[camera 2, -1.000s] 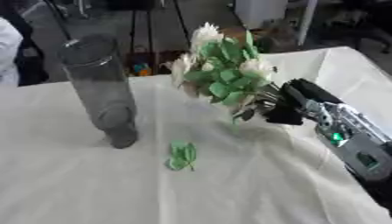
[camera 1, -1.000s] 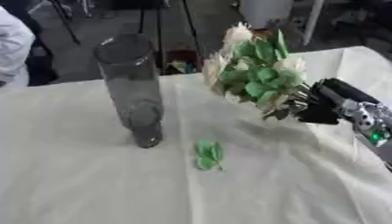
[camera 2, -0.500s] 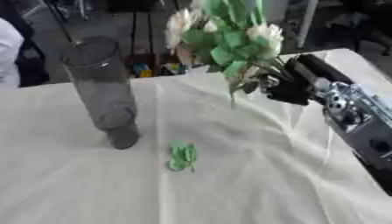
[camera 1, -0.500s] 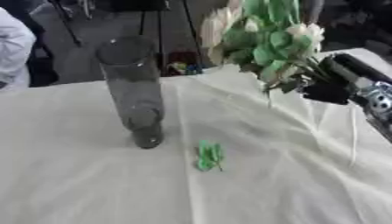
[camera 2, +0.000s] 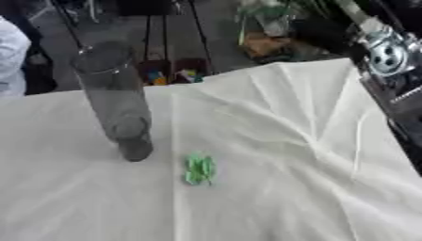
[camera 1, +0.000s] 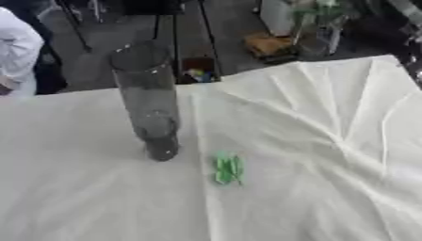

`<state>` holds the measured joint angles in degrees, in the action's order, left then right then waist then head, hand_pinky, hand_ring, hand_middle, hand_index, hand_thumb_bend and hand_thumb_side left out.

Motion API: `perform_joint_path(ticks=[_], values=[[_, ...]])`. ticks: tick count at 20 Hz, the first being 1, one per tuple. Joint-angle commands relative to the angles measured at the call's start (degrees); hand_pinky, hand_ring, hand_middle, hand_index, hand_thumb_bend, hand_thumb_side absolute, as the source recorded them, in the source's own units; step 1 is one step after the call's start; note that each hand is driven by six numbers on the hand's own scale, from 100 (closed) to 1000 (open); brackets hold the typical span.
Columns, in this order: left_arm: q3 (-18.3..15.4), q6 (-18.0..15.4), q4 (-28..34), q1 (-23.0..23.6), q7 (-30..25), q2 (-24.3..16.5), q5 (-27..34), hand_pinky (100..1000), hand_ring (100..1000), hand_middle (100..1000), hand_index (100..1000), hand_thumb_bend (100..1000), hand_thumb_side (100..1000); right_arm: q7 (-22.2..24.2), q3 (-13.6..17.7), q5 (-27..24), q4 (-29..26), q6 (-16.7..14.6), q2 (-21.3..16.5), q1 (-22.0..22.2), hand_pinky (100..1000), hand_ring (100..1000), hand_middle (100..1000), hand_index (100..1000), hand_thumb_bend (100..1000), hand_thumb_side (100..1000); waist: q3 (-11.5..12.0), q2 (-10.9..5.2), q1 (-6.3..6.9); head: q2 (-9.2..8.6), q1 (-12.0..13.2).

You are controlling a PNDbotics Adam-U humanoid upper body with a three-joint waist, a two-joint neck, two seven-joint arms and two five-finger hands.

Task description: Arrange flowers into the vase.

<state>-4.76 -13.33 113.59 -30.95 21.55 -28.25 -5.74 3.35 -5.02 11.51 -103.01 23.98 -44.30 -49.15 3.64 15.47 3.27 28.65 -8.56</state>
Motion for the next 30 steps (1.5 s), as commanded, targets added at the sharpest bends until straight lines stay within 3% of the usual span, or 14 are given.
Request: perform_joint_path(ticks=[1, 4, 5, 13, 26, 27, 28, 30], values=[[0.12, 0.02, 1.00, -0.55, -0.20, -1.66, 0.23, 827, 953, 897, 946, 100, 1000, -2.85, 1.89, -2.99, 0.25, -2.30, 1.38, -3.26, 100, 100, 100, 100, 100, 702, 0.32, -1.35, -0.15, 0.29, 0.30], [0.24, 0.03, 1.00, -0.54, -0.30, -1.56, 0.32, 827, 952, 897, 946, 100, 1000, -5.53, 2.18, -5.67, 1.81, -4.95, 3.19, -5.81, 100, 100, 100, 100, 138, 699, 0.73, -1.32, -0.21, 0.61, 0.25], [0.28, 0.01, 1.00, -0.58, -0.33, -1.52, 0.35, 827, 952, 897, 946, 100, 1000, -6.41, 2.11, -6.55, 2.03, -5.83, 3.76, -6.67, 100, 100, 100, 100, 105, 689, 0.91, -1.29, -0.23, 0.71, 0.21], [0.71, -0.29, 1.00, -1.21, -0.49, -1.05, 0.72, 826, 952, 896, 946, 100, 1000, -13.61, 1.73, -13.75, 3.51, -13.02, 8.43, -13.24, 100, 100, 100, 100, 126, 661, 2.87, -0.70, -0.32, 0.83, -0.12], [1.42, -0.60, 1.00, -2.49, -1.14, -0.77, 1.26, 825, 951, 896, 946, 100, 1000, -24.85, -1.24, -24.97, 10.59, -24.26, 12.21, -20.33, 100, 100, 100, 100, 127, 658, 5.75, 0.84, -1.26, -0.26, -0.06], [1.48, -0.65, 1.00, -2.62, -1.21, -0.67, 1.31, 825, 950, 895, 944, 100, 1000, -25.73, -1.51, -25.66, 11.25, -25.14, 12.56, -21.03, 100, 100, 100, 100, 128, 608, 5.98, 1.00, -1.40, -0.27, -0.11], [1.51, -0.70, 1.00, -2.74, -1.26, -0.57, 1.35, 825, 950, 895, 944, 100, 1000, -26.61, -1.85, -26.10, 11.90, -26.02, 12.81, -21.60, 100, 100, 100, 100, 128, 655, 6.18, 1.13, -1.50, -0.33, -0.15], [1.54, -0.80, 1.00, -2.94, -1.26, -0.21, 1.46, 825, 950, 895, 943, 100, 1000, -28.39, -2.54, -26.57, 12.93, -27.80, 13.24, -22.58, 100, 100, 100, 100, 129, 653, 6.65, 1.40, -1.68, -0.44, -0.21]])
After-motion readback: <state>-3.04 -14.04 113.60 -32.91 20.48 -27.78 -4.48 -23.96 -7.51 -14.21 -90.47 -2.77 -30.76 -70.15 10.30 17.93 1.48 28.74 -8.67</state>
